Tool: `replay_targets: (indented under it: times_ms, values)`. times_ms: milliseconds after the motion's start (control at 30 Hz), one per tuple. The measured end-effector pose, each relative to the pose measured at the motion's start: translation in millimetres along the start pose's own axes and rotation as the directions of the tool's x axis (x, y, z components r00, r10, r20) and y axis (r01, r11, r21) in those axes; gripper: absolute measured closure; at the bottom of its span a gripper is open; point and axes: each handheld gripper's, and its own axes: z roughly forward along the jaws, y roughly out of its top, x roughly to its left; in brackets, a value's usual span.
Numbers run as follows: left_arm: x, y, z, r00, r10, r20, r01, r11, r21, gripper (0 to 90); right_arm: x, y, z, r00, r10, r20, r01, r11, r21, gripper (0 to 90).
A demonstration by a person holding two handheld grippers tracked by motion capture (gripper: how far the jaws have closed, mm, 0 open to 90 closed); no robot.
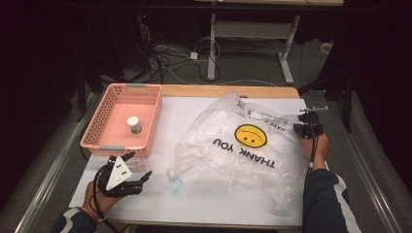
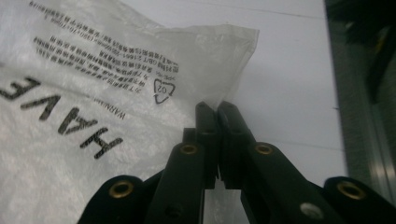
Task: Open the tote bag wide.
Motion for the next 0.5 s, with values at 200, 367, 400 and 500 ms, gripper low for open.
replay_targets:
  times_ms: [200, 367, 400, 500]
  values:
    - [1.6, 5.2, 7.8, 0.9999, 0.009, 0.006, -0.009, 1.0, 0.002, 19.1, 13.3, -26.7, -23.4, 0.9974, -0.051, -0.051, 0.05, 0.998, -0.026, 87.0]
    - [0.3, 8.9, 8.8, 0.9998, 0.021, 0.003, -0.021, 0.9998, -0.007, 19.2, 23.0, -39.5, -40.7, 0.9891, -0.126, -0.076, 0.122, 0.991, -0.051, 74.6]
    - [-0.1, 9.9, 8.7, 0.9996, 0.027, 0.002, -0.027, 0.9996, -0.01, 19.1, 24.9, -40.4, -46.2, 0.9877, -0.135, -0.079, 0.13, 0.989, -0.073, 69.1]
    - [-0.3, 10.6, 8.5, 0.9996, 0.03, 0.0, -0.03, 0.9995, -0.012, 19.1, 33.4, -39.2, -71.6, 0.9764, -0.184, -0.113, 0.163, 0.971, -0.174, 59.5]
